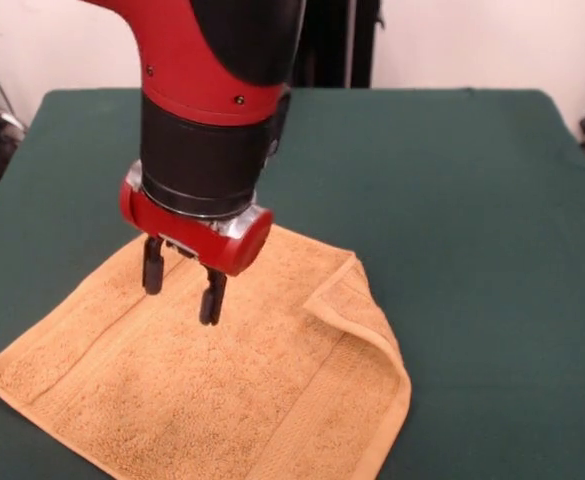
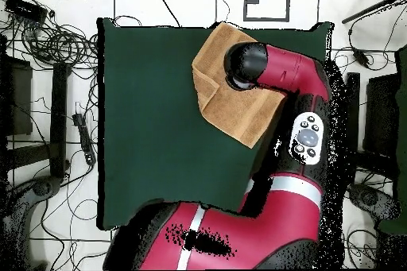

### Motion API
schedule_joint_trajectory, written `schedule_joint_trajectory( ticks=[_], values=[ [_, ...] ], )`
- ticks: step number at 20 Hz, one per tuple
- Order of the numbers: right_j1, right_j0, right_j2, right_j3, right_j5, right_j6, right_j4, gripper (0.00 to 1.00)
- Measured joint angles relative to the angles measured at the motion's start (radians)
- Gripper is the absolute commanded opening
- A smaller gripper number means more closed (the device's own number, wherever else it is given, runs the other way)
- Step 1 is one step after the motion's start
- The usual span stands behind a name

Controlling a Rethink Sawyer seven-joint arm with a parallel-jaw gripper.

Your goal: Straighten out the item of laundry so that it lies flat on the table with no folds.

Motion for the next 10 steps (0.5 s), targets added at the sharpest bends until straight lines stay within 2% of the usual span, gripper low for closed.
schedule_joint_trajectory(
  ticks=[10],
  values=[
    [0.070,0.056,-0.003,-0.075,0.000,0.000,-0.011,1.00]
  ],
)
